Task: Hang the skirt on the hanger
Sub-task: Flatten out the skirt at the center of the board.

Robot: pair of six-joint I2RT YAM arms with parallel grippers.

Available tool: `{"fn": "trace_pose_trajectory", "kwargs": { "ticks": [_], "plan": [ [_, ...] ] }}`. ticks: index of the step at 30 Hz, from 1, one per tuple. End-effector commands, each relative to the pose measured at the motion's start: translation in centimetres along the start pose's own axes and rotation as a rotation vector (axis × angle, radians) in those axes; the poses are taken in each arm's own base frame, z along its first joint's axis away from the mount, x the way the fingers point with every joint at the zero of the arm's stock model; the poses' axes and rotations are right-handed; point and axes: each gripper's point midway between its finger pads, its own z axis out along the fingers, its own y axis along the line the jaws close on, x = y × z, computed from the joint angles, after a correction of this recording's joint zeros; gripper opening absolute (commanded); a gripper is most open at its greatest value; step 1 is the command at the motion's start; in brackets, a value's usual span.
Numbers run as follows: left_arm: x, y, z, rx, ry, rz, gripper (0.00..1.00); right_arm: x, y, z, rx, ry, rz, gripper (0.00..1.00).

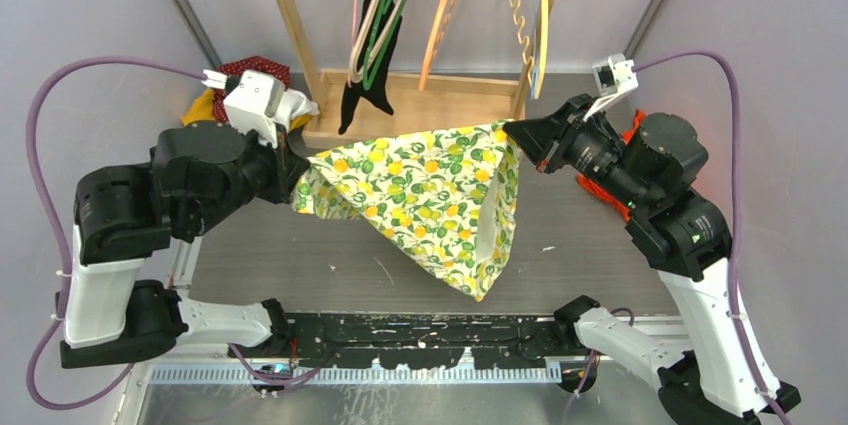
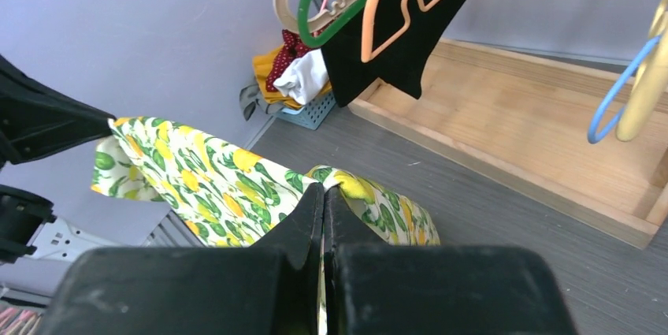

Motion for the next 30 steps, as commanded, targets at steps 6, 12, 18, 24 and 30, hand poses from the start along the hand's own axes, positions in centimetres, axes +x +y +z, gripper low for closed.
{"fn": "trace_pose_trajectory", "kwargs": {
  "ticks": [6,12,18,24,30],
  "plan": [
    [-0.7,2.4,-0.1,-0.101,-0.062,0.049,0.0,-0.4,-0.1,2.5,-0.03,-0.015,-0.014,0.02],
    [-4.5,3.7,-0.4,-0.213,-0.161,0.1,0.0,-1.5,0.3,5.6,-0.071,-0.037,0.005,0.02],
    [-0.3,1.5,2.5,-0.144,-0.038,0.122,0.0,3.4,-1.7,5.7,-0.029,0.058,0.055,0.02],
    [19.4,-2.8,10.6,0.007,0.34,0.021,0.0,14.1,-9.7,5.1,0.237,0.235,0.096,0.04],
    [26.4,-2.1,13.0,-0.056,0.463,-0.012,0.0,21.0,-15.3,5.3,0.378,0.358,0.165,0.36]
  ]
}}
